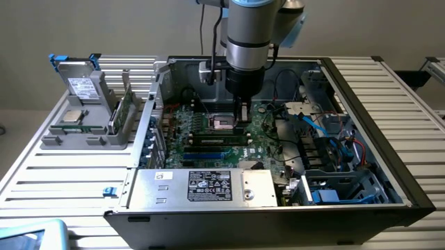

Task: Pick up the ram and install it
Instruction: 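Press down the ram until it locks into place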

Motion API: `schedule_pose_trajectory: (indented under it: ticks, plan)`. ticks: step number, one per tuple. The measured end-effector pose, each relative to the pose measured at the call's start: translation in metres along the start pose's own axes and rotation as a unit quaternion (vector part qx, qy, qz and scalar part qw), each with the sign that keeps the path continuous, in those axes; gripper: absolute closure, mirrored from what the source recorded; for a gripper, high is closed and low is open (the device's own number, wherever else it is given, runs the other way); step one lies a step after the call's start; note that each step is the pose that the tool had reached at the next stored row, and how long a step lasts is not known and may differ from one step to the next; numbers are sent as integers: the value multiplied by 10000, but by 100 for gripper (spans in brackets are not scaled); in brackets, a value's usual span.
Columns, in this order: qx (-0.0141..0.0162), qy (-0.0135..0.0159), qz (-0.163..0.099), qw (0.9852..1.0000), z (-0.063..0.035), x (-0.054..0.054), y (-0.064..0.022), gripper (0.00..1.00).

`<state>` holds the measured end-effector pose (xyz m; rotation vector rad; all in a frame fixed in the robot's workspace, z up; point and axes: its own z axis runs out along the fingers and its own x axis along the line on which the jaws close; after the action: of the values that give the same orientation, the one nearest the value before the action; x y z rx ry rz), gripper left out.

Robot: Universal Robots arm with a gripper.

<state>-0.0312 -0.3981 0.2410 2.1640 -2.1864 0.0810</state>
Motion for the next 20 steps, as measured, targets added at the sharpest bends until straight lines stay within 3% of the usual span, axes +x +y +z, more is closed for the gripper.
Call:
schedule_pose_trajectory:
  ticks: [2, 4, 5, 20]
  plan:
    - [1, -25, -8, 10000, 6, 16, 8, 89]
    - [0, -77, -9, 10000, 6, 16, 8, 89]
    - [1, -82, -9, 10000, 7, 16, 9, 89]
    - [1, -95, -9, 10000, 76, 20, -21, 89]
